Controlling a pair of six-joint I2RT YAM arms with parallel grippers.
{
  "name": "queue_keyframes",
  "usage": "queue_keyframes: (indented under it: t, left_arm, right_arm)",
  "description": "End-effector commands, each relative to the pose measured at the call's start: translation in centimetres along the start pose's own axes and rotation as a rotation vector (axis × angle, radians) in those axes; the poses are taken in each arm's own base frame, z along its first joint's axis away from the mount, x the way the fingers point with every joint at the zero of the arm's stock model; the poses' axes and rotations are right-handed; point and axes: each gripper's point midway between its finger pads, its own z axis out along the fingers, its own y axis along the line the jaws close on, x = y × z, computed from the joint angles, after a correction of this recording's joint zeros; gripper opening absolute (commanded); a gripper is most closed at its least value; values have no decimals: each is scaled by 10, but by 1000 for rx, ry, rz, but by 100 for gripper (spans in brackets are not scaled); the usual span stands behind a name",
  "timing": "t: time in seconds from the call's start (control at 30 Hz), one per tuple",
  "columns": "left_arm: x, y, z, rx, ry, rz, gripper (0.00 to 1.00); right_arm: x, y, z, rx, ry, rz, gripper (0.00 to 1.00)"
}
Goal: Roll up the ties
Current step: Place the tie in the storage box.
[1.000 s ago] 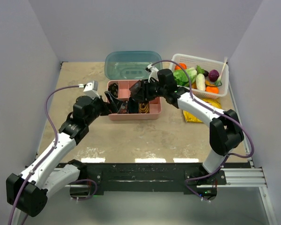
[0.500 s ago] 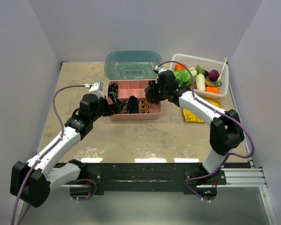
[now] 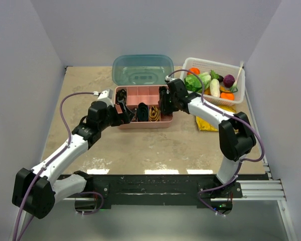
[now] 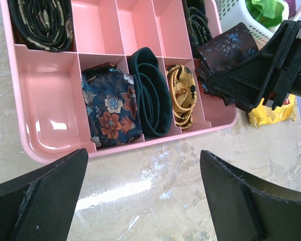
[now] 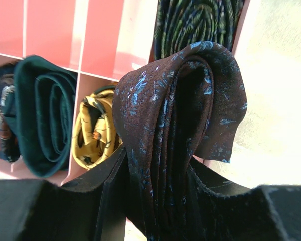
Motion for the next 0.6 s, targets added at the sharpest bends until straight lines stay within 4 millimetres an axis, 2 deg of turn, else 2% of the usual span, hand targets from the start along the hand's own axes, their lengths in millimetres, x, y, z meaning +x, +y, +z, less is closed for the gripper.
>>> queue_keyframes:
  t: [0.0,0.57]
  left_arm:
    - [-4,-4,2,28,-20,34,98]
    - [6,-1,9,26,13,34,98]
  right_arm:
    - [0,-7,2,30,-3,-2,9]
    - [17,-44,16,218,49,-33,8]
